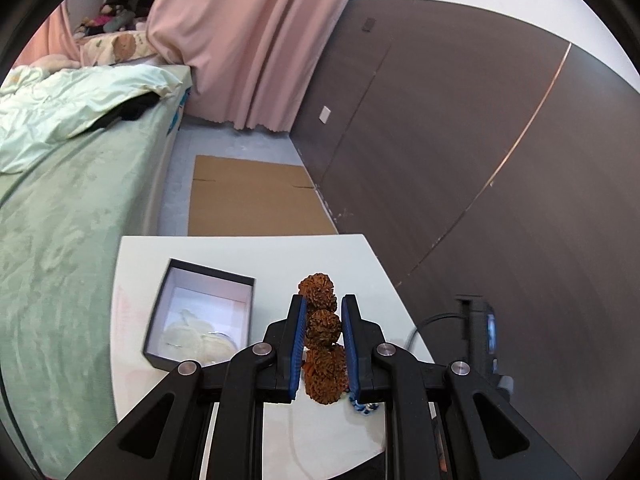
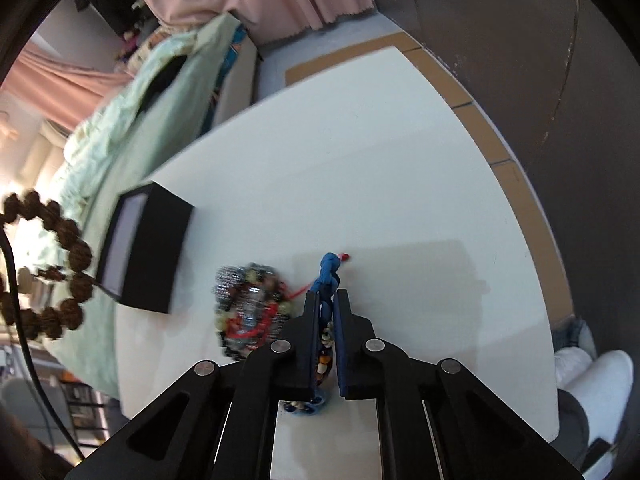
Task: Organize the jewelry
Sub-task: 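Carry the brown bead bracelet into the black box and open the left tool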
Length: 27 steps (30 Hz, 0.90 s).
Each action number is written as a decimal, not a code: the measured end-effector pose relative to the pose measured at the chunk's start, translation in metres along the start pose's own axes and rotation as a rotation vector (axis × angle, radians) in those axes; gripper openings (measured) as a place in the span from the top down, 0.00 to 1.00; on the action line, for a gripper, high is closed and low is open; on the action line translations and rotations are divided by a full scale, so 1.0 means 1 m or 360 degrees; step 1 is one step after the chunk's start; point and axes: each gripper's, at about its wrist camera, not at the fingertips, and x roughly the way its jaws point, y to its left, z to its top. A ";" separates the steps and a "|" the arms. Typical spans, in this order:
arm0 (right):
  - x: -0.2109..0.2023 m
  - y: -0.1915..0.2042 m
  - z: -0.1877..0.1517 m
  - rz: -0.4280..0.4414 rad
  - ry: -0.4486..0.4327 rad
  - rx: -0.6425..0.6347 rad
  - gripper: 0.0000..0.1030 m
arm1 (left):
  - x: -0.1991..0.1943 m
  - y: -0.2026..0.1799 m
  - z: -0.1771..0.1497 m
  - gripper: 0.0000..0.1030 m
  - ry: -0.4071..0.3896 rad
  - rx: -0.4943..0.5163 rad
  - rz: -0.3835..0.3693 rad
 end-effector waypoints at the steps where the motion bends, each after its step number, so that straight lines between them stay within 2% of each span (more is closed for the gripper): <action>1: -0.004 0.004 -0.002 0.0019 -0.0014 0.0001 0.92 | -0.001 0.003 0.001 0.82 -0.0006 -0.0008 0.0003; 10: -0.042 0.047 0.006 0.0118 -0.0153 -0.0091 0.92 | -0.006 0.037 0.006 0.82 -0.0039 -0.0078 0.0044; 16: -0.052 0.079 0.008 0.0152 -0.0186 -0.0167 0.92 | 0.004 0.057 0.009 0.82 -0.0046 -0.0116 0.0078; 19: -0.053 0.091 0.009 0.0164 -0.0187 -0.0196 0.92 | 0.012 0.068 0.011 0.80 -0.0041 -0.0170 0.0041; 20: -0.052 0.096 0.012 0.0167 -0.0185 -0.0199 0.92 | 0.015 0.071 0.011 0.77 -0.0030 -0.0199 0.0015; 21: -0.052 0.099 0.013 0.0172 -0.0183 -0.0202 0.92 | 0.019 0.075 0.012 0.64 0.0006 -0.0233 -0.0017; 22: -0.051 0.102 0.014 0.0183 -0.0179 -0.0204 0.92 | 0.021 0.077 0.013 0.45 0.0027 -0.0254 -0.0034; 24: -0.049 0.110 0.016 0.0215 -0.0175 -0.0215 0.92 | 0.017 0.081 0.012 0.30 -0.0008 -0.0278 -0.0053; 27: -0.047 0.121 0.019 0.0242 -0.0182 -0.0246 0.92 | 0.006 0.085 0.010 0.29 -0.0059 -0.0249 -0.0004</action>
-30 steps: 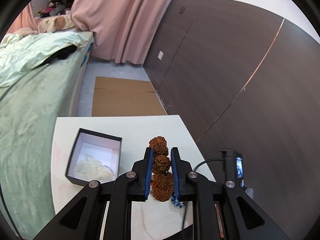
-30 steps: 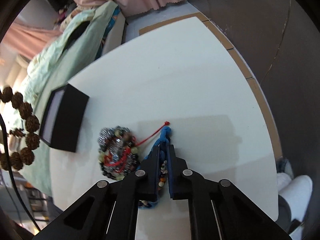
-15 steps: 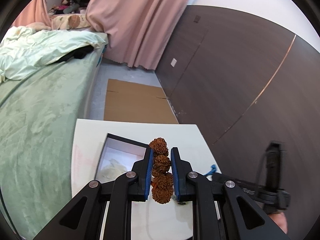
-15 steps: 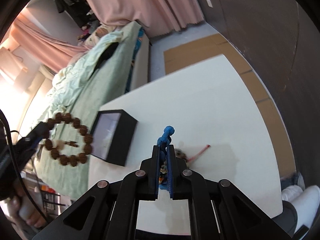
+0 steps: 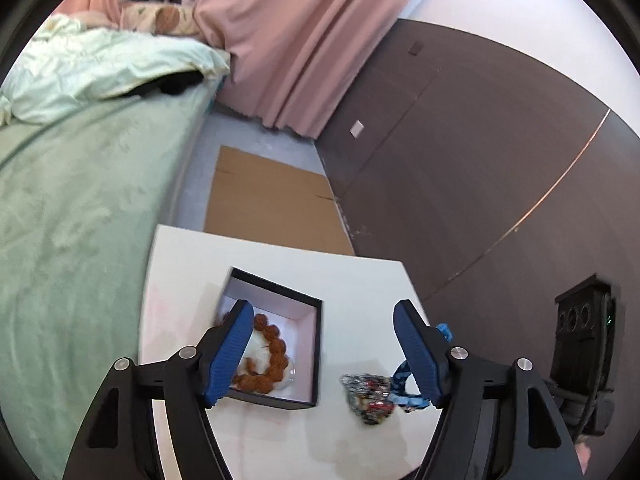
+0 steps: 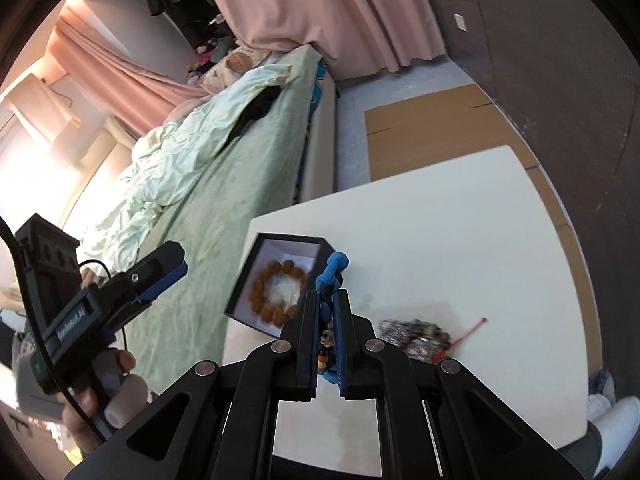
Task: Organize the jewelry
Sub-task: 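Carry the brown bead bracelet into the black box and open the left tool, then lower the blue flower bracelet into the black box and open the right tool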
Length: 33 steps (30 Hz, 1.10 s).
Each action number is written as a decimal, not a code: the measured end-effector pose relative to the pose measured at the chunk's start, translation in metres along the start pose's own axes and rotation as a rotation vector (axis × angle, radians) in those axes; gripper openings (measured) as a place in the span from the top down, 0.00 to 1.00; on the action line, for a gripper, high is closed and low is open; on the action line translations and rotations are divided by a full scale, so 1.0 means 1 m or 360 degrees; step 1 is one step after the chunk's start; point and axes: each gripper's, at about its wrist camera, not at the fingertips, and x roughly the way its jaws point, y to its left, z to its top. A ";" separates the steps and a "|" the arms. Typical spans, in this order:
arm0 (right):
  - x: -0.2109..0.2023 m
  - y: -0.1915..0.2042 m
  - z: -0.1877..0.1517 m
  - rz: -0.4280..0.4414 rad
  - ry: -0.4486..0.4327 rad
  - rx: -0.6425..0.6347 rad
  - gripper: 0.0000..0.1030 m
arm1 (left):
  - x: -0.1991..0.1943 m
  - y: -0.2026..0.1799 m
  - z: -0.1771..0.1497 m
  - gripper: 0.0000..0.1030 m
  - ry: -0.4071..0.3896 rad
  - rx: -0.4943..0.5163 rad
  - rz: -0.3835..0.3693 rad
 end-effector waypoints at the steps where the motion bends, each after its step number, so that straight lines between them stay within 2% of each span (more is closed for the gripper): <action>1: 0.002 0.002 0.001 0.0009 0.0000 -0.0004 0.92 | -0.001 0.003 0.000 0.29 0.0002 -0.0004 0.0005; 7: 0.024 0.023 0.011 0.0077 0.0015 -0.0021 0.92 | -0.019 0.027 -0.006 0.29 -0.0004 -0.0060 0.0067; 13: 0.047 0.044 0.022 0.0215 0.0035 -0.0026 0.89 | -0.031 0.045 -0.008 0.29 -0.0027 -0.0102 0.0110; 15: 0.053 0.046 0.025 0.0242 0.0070 -0.0009 0.77 | -0.033 0.047 -0.009 0.29 -0.0030 -0.0112 0.0112; 17: 0.049 0.045 0.024 0.0238 0.0043 0.0007 0.51 | -0.036 0.046 -0.009 0.29 -0.0030 -0.0106 0.0124; 20: 0.035 0.039 0.017 0.0238 0.0015 -0.0003 0.46 | -0.041 0.042 -0.011 0.24 -0.0058 -0.0097 0.0115; 22: 0.026 0.032 0.012 0.0229 0.0022 0.0005 0.46 | -0.045 0.038 -0.015 0.06 -0.0092 -0.0093 0.0091; 23: 0.022 0.028 0.010 0.0224 0.0017 0.0009 0.46 | -0.047 0.035 -0.016 0.05 -0.0106 -0.0080 0.0090; 24: 0.016 0.023 0.006 0.0225 0.0008 0.0013 0.45 | -0.047 0.030 -0.017 0.04 -0.0115 -0.0056 0.0085; 26: 0.006 0.015 0.000 0.0218 -0.0011 0.0027 0.28 | -0.044 0.022 -0.018 0.04 -0.0104 -0.0027 0.0071; 28: -0.004 0.006 -0.008 0.0208 -0.0047 0.0051 0.21 | -0.041 0.014 -0.020 0.04 -0.0086 -0.0004 0.0051; 33: -0.022 -0.019 -0.026 0.0163 -0.0062 0.0143 0.20 | -0.036 -0.002 -0.030 0.04 -0.0072 0.0034 -0.0019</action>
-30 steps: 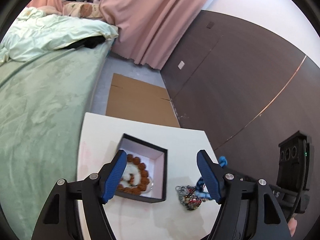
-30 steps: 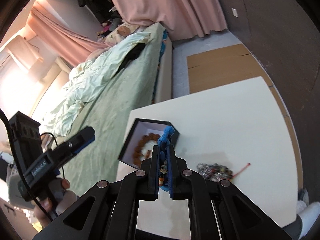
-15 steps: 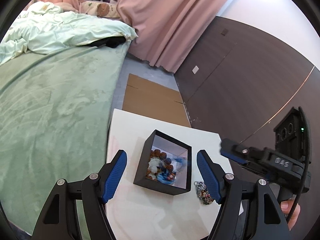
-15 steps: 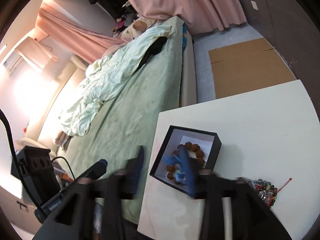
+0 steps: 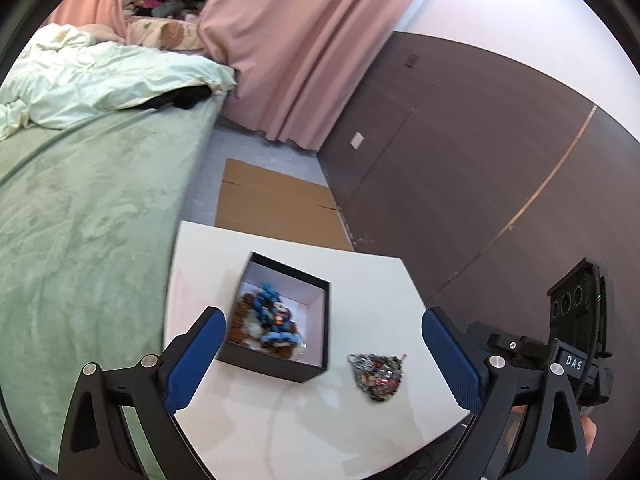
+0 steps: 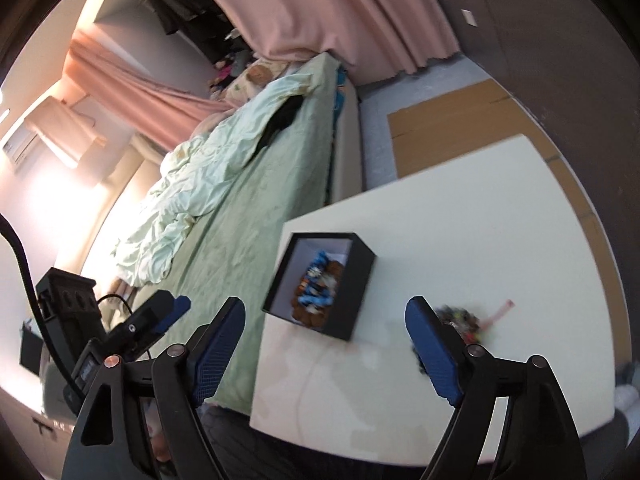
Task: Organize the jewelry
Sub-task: 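Lower the blue flower bracelet into the black box and open the right tool, then withdraw both tools and bring the left tool over the remaining bead pile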
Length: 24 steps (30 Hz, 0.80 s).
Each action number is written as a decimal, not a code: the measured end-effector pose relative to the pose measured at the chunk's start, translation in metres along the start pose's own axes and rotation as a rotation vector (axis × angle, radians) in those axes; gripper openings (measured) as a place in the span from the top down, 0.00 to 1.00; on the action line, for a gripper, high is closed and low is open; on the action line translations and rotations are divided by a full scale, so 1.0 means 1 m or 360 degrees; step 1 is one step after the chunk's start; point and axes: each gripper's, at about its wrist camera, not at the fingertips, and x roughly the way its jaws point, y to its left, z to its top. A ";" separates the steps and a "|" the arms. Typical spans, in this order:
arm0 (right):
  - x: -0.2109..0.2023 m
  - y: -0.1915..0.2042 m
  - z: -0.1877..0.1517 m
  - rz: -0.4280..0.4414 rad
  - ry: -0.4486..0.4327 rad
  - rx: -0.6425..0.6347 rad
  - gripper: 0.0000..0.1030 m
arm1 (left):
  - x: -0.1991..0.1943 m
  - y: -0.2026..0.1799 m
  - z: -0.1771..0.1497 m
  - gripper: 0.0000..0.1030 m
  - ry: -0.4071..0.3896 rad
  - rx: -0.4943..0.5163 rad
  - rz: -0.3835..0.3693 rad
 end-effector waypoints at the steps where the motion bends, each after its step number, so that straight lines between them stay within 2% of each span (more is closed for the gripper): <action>1: -0.004 -0.004 -0.003 -0.0003 -0.0010 0.0019 0.19 | 0.001 -0.003 -0.002 0.04 0.0007 0.0007 -0.0011; 3: -0.012 -0.012 -0.009 0.0006 -0.0026 0.0043 0.18 | 0.005 -0.011 -0.007 0.04 0.0029 0.0029 -0.0032; 5: -0.019 -0.019 -0.015 0.0006 -0.0049 0.0078 0.07 | 0.010 -0.018 -0.011 0.04 0.0057 0.0036 -0.0045; 8: -0.029 -0.031 -0.024 0.0003 -0.0071 0.0144 0.02 | 0.011 -0.030 -0.016 0.03 0.0081 0.0064 -0.0055; 13: -0.049 -0.045 -0.032 -0.0032 -0.0116 0.0179 0.02 | 0.008 -0.048 -0.024 0.00 0.0070 0.0098 -0.0057; 24: -0.099 -0.083 -0.060 -0.0041 -0.0265 0.0262 0.02 | 0.011 -0.092 -0.054 0.00 0.0159 0.0248 -0.0049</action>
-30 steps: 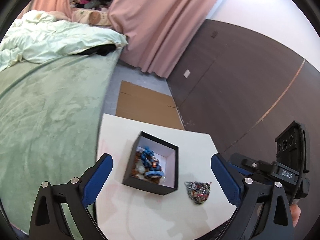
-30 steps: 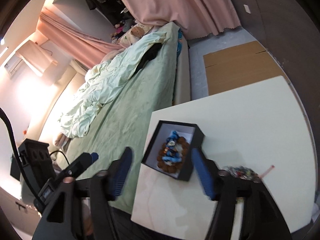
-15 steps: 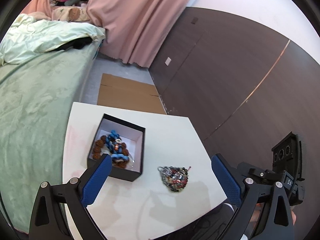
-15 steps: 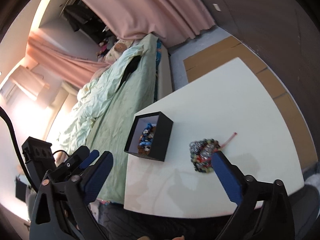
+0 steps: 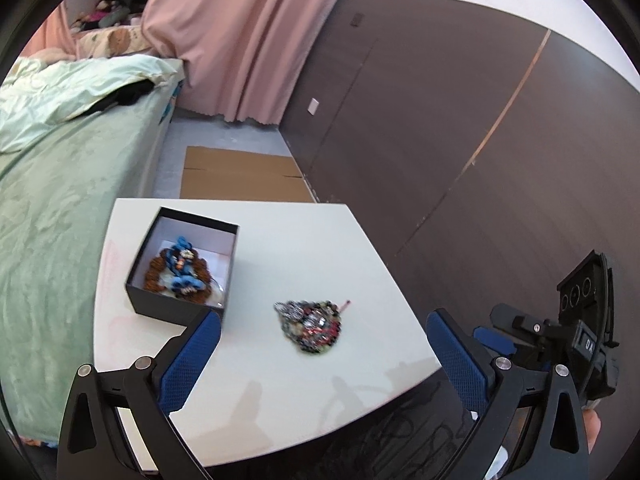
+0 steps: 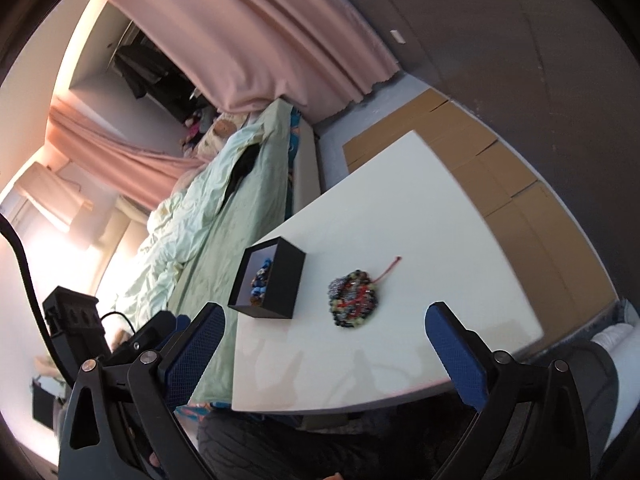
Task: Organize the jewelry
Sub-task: 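Withdraw both tools and bring the left tool over the remaining bead pile, then close the left tool on a dark green bead bracelet and lift it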
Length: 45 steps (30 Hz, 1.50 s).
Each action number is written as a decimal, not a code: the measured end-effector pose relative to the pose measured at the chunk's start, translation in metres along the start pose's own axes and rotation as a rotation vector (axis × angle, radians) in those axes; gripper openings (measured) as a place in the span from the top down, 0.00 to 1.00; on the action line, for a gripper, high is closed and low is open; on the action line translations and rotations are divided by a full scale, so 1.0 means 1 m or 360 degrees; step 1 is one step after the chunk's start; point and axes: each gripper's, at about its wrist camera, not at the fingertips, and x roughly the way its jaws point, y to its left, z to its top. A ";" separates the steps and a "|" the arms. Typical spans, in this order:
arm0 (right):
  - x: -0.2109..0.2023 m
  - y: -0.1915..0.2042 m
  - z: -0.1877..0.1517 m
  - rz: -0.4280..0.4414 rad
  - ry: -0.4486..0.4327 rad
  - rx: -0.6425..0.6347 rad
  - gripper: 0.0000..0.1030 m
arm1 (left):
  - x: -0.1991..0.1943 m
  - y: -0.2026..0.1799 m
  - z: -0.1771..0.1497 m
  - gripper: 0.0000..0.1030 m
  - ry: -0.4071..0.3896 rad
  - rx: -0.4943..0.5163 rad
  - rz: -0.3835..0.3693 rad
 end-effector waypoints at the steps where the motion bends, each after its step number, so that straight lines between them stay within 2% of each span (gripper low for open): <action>1: -0.003 -0.002 0.000 0.0004 -0.0009 0.0005 0.02 | 0.000 -0.005 -0.001 0.00 0.0005 0.0011 0.0004; 12: -0.038 -0.038 -0.015 -0.0099 -0.0092 0.0068 0.02 | 0.003 -0.042 -0.018 0.03 0.0050 0.0100 0.0008; 20: -0.049 -0.053 -0.024 -0.0152 -0.0112 0.0048 0.02 | 0.022 -0.042 -0.025 0.14 0.0129 0.0024 0.0003; 22: -0.048 -0.058 -0.024 -0.0134 -0.0098 0.0067 0.02 | 0.028 -0.042 -0.025 0.23 0.0153 0.0009 0.0005; 30: -0.033 -0.068 -0.022 -0.0079 -0.0041 0.0071 0.04 | 0.060 -0.037 -0.024 0.33 0.0240 0.0018 0.0013; 32: -0.026 -0.071 -0.022 -0.0081 -0.0004 0.0071 0.15 | 0.068 -0.035 -0.024 0.40 0.0255 0.0017 0.0011; 34: -0.017 -0.076 -0.021 -0.0082 0.0037 0.0090 0.19 | 0.078 -0.030 -0.023 0.45 0.0274 0.0006 0.0011; 37: -0.010 -0.081 -0.020 -0.0085 0.0058 0.0098 0.23 | 0.094 -0.025 -0.020 0.53 0.0296 -0.0002 0.0022; 40: -0.003 -0.087 -0.018 -0.0091 0.0075 0.0117 0.23 | 0.106 -0.019 -0.016 0.67 0.0313 0.0017 0.0075; 45: 0.008 -0.095 -0.011 -0.0099 0.0101 0.0148 0.24 | 0.131 -0.008 -0.014 0.68 0.0396 0.0048 0.0139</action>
